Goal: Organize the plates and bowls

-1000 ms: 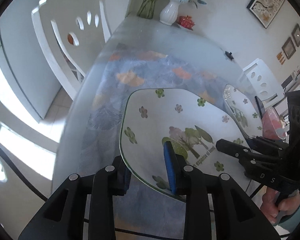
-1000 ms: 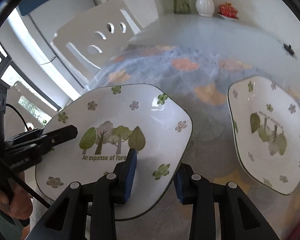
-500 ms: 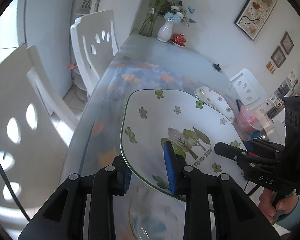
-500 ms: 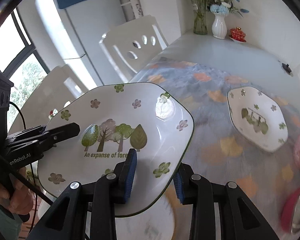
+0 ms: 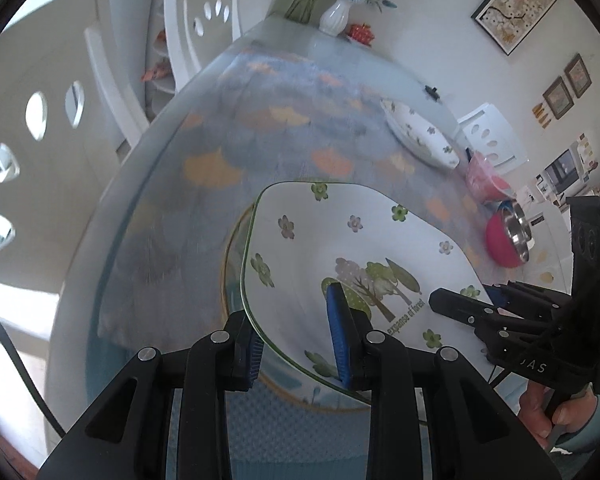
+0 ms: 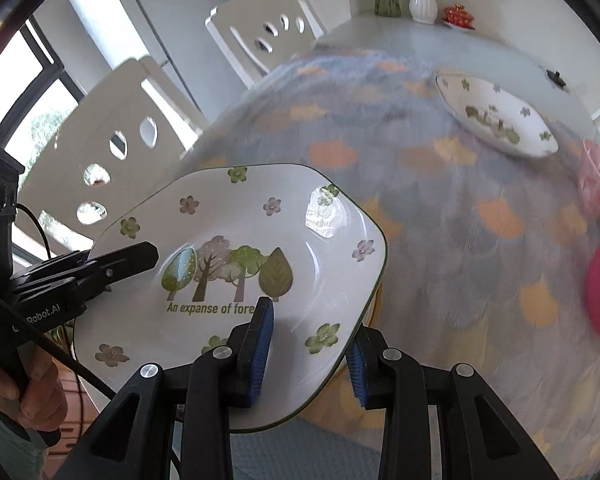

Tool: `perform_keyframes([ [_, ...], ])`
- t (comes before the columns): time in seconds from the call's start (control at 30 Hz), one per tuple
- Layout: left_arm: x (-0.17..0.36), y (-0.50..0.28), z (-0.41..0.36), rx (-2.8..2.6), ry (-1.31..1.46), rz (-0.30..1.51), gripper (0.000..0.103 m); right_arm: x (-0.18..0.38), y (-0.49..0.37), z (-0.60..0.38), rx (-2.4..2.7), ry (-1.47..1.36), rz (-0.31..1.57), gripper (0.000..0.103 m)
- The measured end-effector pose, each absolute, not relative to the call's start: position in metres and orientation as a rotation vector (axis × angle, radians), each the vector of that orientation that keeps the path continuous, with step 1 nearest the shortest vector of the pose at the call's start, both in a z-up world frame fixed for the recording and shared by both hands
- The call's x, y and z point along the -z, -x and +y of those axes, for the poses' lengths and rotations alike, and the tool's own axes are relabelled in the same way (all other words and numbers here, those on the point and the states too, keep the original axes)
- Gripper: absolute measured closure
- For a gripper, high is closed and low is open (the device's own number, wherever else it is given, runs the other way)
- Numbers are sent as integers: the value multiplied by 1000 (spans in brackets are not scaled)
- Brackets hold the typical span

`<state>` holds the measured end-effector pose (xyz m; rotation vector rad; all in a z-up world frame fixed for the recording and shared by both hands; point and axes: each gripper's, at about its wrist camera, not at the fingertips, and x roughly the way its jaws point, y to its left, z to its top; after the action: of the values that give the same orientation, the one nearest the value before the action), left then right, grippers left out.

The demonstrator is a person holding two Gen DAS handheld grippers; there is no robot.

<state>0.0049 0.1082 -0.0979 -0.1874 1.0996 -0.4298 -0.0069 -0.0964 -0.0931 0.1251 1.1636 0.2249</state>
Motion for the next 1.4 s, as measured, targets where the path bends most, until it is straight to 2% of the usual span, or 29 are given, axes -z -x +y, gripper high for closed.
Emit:
perform_keyframes([
  [0.4, 114, -5, 105, 416, 208, 1114, 79, 117, 16, -103, -185, -132, 1197, 70],
  [0.9, 124, -9, 118, 357, 262, 1211, 80, 117, 14, -96, -148, -85, 1181, 70],
  [1.4, 102, -6, 102, 256, -31, 1231, 77, 119, 28, -104, -143, -148, 1225, 70],
])
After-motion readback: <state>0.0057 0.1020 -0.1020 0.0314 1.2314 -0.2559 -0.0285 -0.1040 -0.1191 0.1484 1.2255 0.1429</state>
